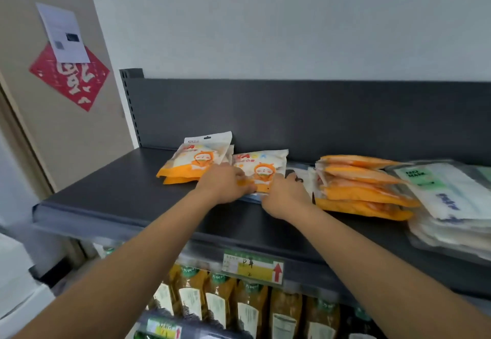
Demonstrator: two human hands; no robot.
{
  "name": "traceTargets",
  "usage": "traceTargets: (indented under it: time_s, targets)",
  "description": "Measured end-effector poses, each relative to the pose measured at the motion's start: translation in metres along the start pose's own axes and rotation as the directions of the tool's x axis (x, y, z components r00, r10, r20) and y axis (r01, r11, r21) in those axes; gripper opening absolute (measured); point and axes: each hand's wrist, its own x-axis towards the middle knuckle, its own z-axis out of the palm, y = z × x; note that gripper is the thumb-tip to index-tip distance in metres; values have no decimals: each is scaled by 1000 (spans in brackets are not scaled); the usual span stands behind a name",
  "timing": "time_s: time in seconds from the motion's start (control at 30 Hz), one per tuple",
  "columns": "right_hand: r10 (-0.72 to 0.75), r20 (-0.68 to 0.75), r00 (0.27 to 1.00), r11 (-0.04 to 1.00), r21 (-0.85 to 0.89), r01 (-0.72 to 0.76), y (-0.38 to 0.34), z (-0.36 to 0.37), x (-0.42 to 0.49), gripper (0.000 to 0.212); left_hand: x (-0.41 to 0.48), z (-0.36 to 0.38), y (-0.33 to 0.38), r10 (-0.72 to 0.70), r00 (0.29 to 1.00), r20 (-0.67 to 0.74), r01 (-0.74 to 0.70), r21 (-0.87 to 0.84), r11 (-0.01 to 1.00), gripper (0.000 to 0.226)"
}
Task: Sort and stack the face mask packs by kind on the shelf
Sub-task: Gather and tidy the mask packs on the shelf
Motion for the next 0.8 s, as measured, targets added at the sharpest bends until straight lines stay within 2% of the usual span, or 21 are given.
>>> traceTargets:
  time_s: [0.13, 0.23, 0.33, 0.43, 0.5, 0.67, 0.8]
  targets:
    - [-2, -1, 1000, 1000, -15, 2, 3, 7, -2, 81, 12, 3, -8, 44, 999, 1, -44, 72, 996, 72]
    - [-43, -22, 999, 999, -25, 42, 7, 3, -13, 90, 18, 5, -10, 22, 997, -72, -23, -14, 1000, 77]
    - [-83, -48, 995, 996, -32, 82, 8, 2, -21, 89, 19, 4, -8, -16, 989, -148, 6, -69, 998, 67]
    - [-99, -88, 991, 995, -15, 98, 10, 3, -18, 93, 15, 0, -8, -65, 993, -100, 52, -127, 990, 51]
    - [-96, -114, 989, 995, 8, 98, 11, 4, -11, 104, 11, -2, -10, -114, 992, -62, 102, -167, 981, 40]
    - [-98, 6, 995, 994, 44, 98, 14, 3, 8, 129, 2, -9, -18, -140, 989, 42, 146, -258, 955, 37]
    - [-172, 9, 985, 983, -62, 172, 13, -4, 6, 120, -1, -15, -30, -119, 990, 77, 136, -286, 948, 30]
